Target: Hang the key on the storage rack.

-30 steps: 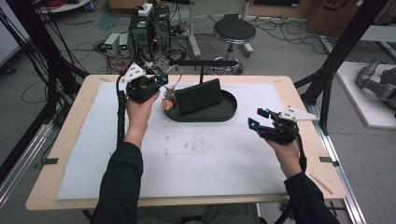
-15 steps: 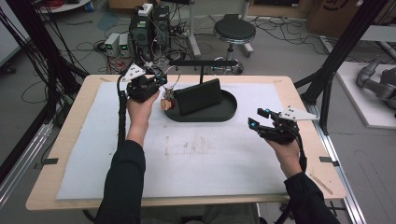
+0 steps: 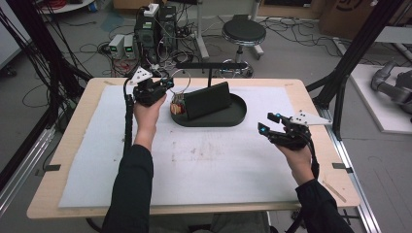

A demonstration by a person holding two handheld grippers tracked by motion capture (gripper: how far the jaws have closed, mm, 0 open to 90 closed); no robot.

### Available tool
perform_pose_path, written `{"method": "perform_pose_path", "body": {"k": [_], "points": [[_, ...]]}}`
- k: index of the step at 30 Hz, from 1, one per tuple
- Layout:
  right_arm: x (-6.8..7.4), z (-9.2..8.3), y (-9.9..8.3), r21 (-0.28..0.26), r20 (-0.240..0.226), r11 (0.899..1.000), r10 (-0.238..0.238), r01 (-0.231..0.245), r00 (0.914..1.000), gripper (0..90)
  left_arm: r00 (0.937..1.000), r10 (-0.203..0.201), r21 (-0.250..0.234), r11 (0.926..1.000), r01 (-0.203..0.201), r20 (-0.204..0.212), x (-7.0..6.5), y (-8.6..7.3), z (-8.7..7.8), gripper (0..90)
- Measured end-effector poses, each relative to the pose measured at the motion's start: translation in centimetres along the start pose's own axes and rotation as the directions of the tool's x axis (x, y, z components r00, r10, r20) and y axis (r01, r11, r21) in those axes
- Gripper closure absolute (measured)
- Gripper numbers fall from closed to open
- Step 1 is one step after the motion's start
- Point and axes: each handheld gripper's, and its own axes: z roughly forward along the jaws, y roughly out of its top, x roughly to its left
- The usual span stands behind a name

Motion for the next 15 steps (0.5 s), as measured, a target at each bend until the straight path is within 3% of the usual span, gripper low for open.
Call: {"method": "perform_pose_path", "body": {"k": [6,15], "points": [[0.02,0.04,-0.01,0.002,-0.002,1.0,0.002,-0.002,1.0,39.7,0.9996,-0.003,0.017,0.9999,0.004,-0.029,0.07,-0.17,0.19,83.6],[0.08,0.06,-0.01,0.004,-0.002,1.0,0.0,0.0,1.0,39.7,0.9972,-0.014,0.032,0.9994,0.016,-0.073,0.26,-0.04,-0.2,67.2]]}}
